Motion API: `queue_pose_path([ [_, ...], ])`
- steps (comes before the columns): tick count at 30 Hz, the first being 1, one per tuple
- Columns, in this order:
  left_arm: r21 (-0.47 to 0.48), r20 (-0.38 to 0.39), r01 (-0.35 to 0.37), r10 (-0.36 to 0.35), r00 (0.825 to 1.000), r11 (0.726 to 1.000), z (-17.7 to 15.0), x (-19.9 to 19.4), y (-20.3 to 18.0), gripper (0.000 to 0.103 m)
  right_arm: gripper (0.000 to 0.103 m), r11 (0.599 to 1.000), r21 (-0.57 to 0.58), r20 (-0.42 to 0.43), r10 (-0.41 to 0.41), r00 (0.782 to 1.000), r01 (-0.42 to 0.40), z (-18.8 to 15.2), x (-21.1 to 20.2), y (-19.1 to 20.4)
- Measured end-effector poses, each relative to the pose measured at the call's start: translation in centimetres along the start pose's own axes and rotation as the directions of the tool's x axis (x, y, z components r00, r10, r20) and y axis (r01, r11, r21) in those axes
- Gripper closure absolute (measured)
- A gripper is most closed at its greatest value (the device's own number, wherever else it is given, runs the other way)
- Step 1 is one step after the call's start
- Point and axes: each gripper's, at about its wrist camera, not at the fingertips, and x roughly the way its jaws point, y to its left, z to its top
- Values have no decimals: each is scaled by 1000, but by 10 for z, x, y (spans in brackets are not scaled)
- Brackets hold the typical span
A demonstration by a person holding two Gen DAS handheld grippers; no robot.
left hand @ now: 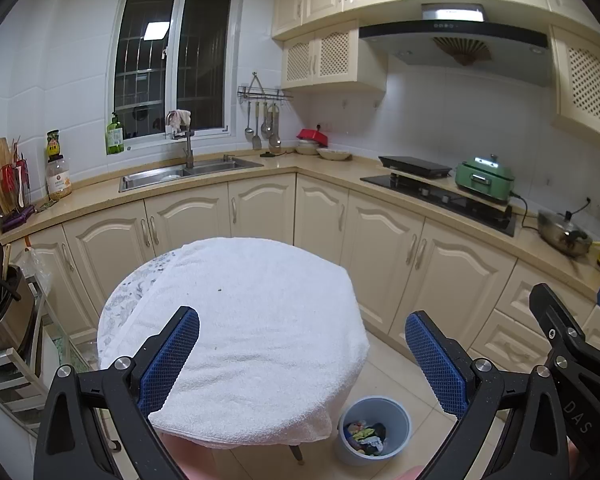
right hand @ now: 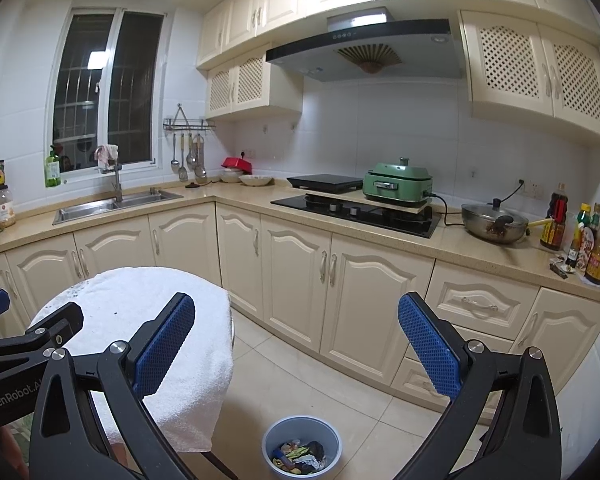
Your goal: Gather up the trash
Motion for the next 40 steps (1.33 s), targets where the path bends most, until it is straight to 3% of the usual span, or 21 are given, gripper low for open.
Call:
queue_pose_path([
  [40, 3, -1, -7, 7, 1000, 1000, -3, 5, 0, 1, 0, 1000, -3, -17, 6, 1000, -6, -3, 2, 3],
])
